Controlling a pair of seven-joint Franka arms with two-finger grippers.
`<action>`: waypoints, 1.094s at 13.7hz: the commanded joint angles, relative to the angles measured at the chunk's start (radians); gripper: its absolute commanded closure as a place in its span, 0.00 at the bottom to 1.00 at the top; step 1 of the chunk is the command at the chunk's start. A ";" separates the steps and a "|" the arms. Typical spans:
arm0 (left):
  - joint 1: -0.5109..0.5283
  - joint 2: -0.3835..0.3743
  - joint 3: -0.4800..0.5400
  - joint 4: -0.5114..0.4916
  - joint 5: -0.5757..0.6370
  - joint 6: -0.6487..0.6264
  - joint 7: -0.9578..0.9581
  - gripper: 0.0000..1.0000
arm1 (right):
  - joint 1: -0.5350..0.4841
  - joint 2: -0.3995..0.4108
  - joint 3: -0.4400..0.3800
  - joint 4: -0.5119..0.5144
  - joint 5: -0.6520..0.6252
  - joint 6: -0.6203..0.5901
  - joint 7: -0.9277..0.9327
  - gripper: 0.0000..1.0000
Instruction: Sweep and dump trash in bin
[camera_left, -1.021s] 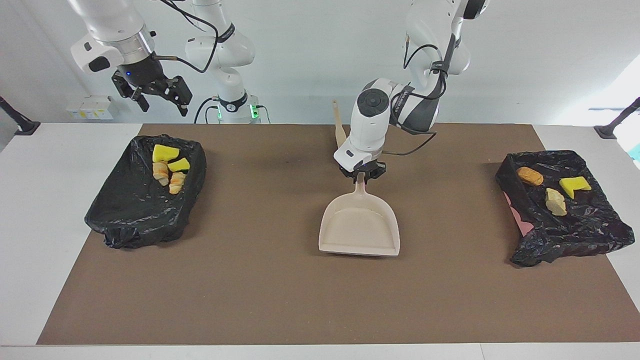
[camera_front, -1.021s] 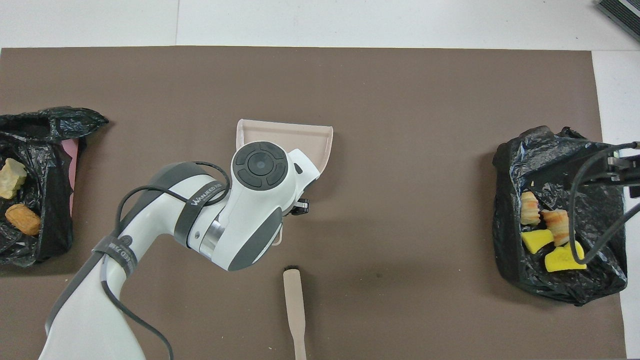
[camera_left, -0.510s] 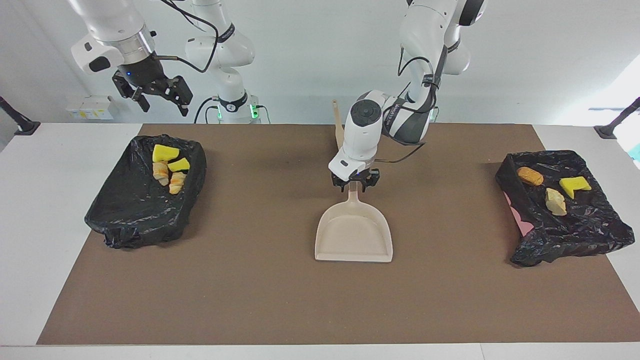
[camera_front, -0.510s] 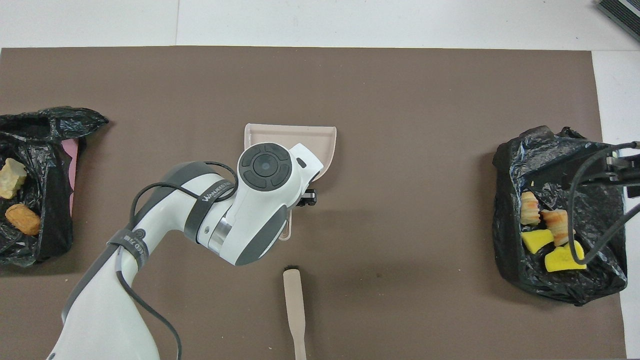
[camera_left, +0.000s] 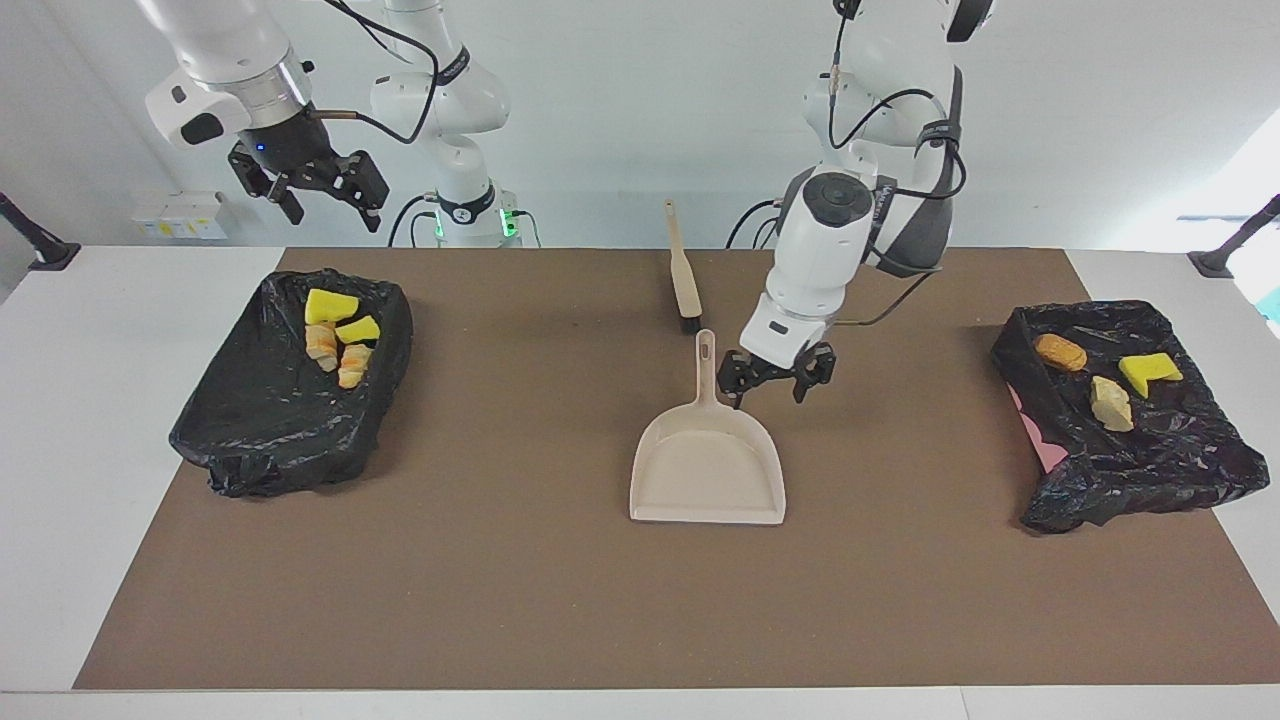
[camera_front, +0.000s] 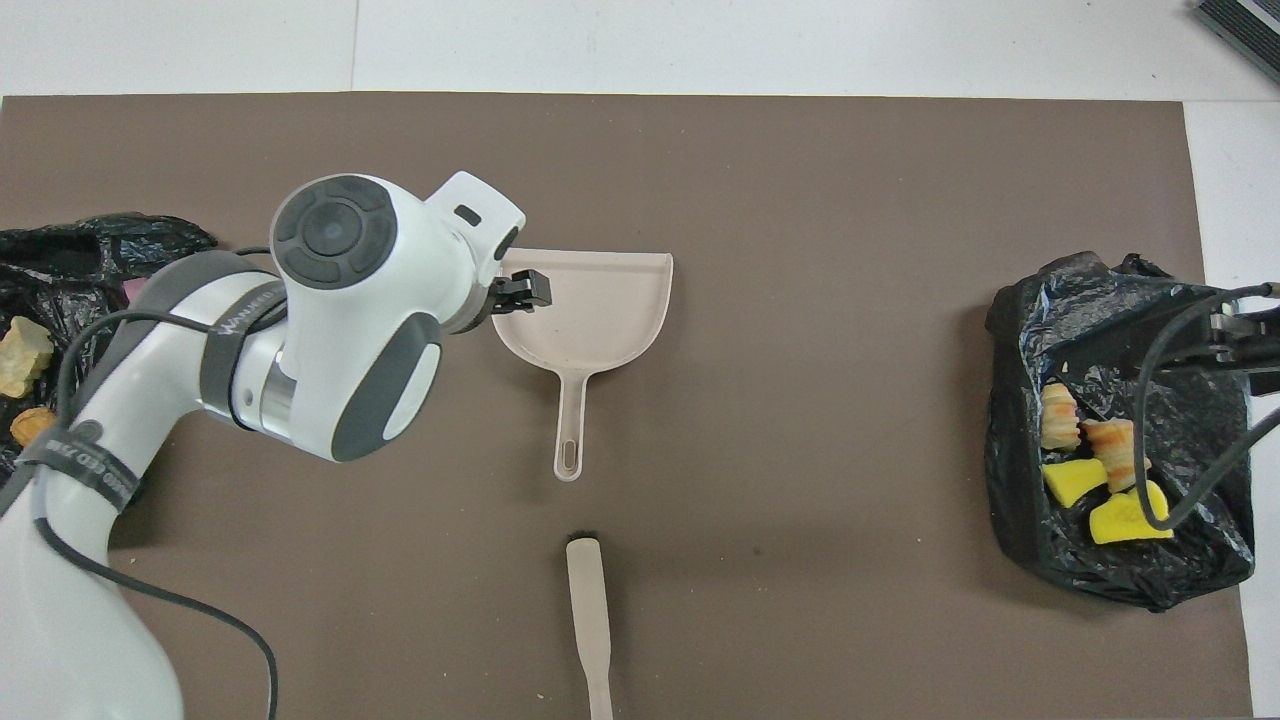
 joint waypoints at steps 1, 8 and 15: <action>0.066 -0.006 -0.005 0.076 -0.014 -0.106 0.112 0.00 | 0.005 -0.019 -0.013 -0.023 0.020 0.022 -0.026 0.00; 0.276 -0.043 -0.008 0.147 -0.037 -0.252 0.315 0.00 | 0.005 -0.021 -0.013 -0.025 0.020 0.018 -0.026 0.00; 0.330 -0.132 0.005 0.098 -0.046 -0.321 0.473 0.00 | 0.005 -0.021 -0.015 -0.025 0.017 0.019 -0.026 0.00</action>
